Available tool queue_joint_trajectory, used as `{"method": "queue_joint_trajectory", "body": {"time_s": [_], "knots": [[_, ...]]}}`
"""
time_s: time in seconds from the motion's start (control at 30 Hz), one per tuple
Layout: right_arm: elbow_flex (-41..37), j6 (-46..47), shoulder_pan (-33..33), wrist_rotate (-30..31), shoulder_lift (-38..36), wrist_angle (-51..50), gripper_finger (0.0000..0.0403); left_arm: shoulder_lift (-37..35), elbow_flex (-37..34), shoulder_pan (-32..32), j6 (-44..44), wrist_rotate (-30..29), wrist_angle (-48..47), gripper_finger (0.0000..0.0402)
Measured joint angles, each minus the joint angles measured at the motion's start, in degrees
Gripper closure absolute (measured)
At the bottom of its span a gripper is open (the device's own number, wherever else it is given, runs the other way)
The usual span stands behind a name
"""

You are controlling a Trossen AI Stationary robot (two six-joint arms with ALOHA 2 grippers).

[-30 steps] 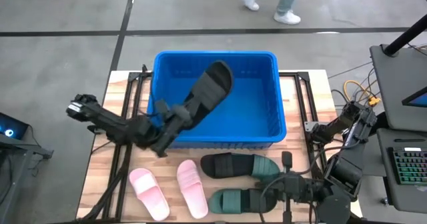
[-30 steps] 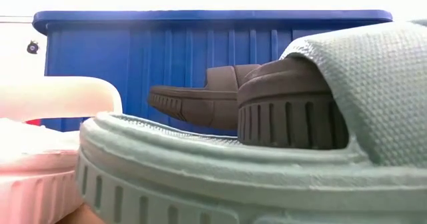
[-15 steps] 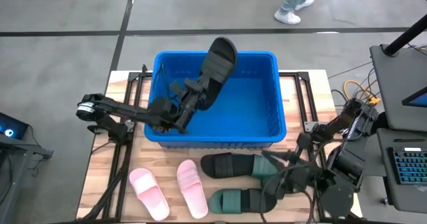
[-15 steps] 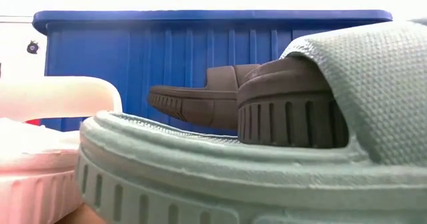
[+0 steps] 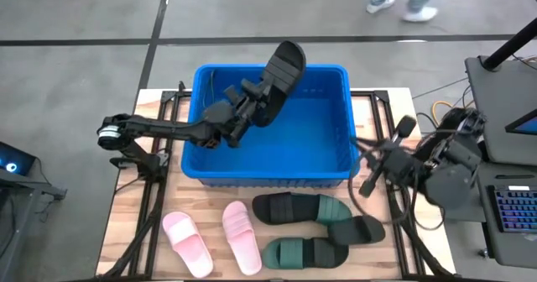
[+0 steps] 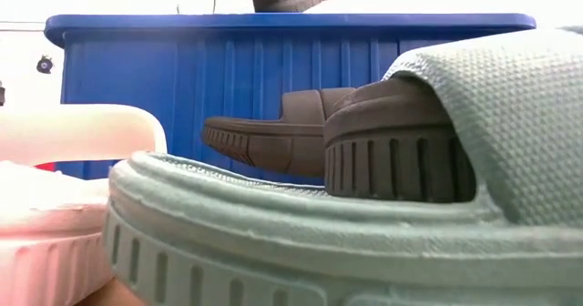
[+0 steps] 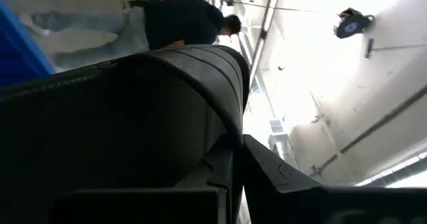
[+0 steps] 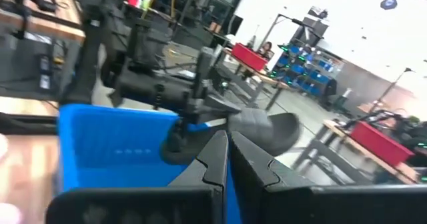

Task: Pick and place slides into bin
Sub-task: Put the black slipper into the blue bin

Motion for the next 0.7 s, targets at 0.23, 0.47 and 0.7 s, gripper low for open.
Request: {"method": "queue_joint_trajectory", "body": {"time_s": [0.23,0.47,0.7], "knots": [[0.0,4.2,-2.7,-1.1,-1.4,-10.3,0.0394,0.0,0.1,1.4,-0.6,-0.4,-0.3,0.0401],[0.0,13.9,-4.3,-11.0,-4.7,-20.0,0.0394,3.9,10.7,0.8,4.8,-5.2,-7.5,0.0401],[0.0,11.2,-3.9,-14.3,-8.2,-29.1,0.0394,14.9,25.8,-1.9,8.4,-11.8,-12.1,0.0401]]}}
